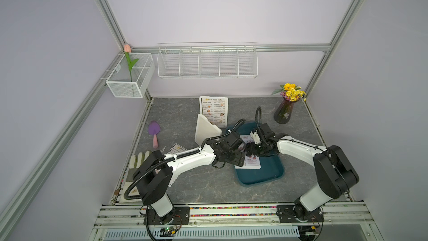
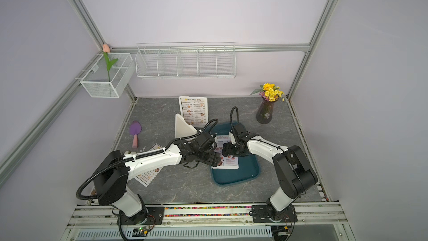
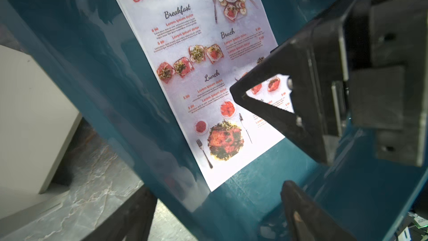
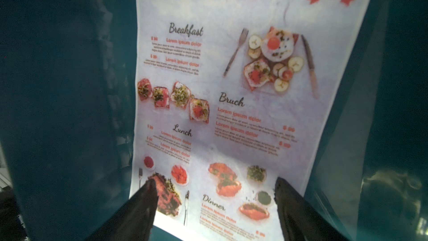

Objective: Replace the menus in the menu holders
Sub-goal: Pick up the menu from the storage box.

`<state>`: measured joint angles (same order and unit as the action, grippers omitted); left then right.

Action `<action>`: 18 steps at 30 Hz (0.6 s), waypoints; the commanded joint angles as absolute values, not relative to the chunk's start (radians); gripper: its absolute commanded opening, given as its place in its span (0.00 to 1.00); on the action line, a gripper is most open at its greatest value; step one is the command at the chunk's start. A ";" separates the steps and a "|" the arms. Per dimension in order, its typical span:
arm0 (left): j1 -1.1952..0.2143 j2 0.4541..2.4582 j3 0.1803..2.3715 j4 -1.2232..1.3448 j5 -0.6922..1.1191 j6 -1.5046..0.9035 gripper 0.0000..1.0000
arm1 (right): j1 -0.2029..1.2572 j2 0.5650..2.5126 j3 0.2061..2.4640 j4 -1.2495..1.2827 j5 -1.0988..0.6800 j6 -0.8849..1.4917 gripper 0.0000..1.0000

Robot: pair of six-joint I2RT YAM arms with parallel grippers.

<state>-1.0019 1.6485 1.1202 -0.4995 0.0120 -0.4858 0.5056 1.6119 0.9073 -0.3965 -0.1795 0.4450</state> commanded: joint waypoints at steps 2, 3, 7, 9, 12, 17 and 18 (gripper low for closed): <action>-1.008 1.625 1.159 -0.537 -0.042 -0.500 0.87 | 0.496 1.554 0.923 -0.453 -0.113 0.434 0.87; -1.009 1.624 1.159 -0.541 -0.042 -0.500 0.87 | 0.494 1.555 0.929 -0.465 -0.102 0.423 0.88; -1.011 1.636 1.160 -0.532 -0.023 -0.500 0.87 | 0.492 1.603 0.946 -0.481 -0.072 0.387 0.89; -1.012 1.646 1.162 -0.521 -0.012 -0.500 0.86 | 0.491 1.633 0.942 -0.462 -0.082 0.382 0.89; -1.012 1.657 1.173 -0.515 -0.009 -0.499 0.86 | 0.492 1.668 0.937 -0.435 -0.111 0.383 0.86; -1.012 1.667 1.184 -0.520 -0.011 -0.492 0.85 | 0.513 1.655 0.920 -0.406 -0.155 0.400 0.77; -1.012 1.669 1.186 -0.520 -0.010 -0.490 0.85 | 0.519 1.647 0.915 -0.402 -0.164 0.406 0.75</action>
<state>-1.0065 1.6485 1.1423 -0.5224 -0.0071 -0.4881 0.4976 1.6485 0.9356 -0.4183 -0.1055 0.3958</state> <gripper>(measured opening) 0.848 0.754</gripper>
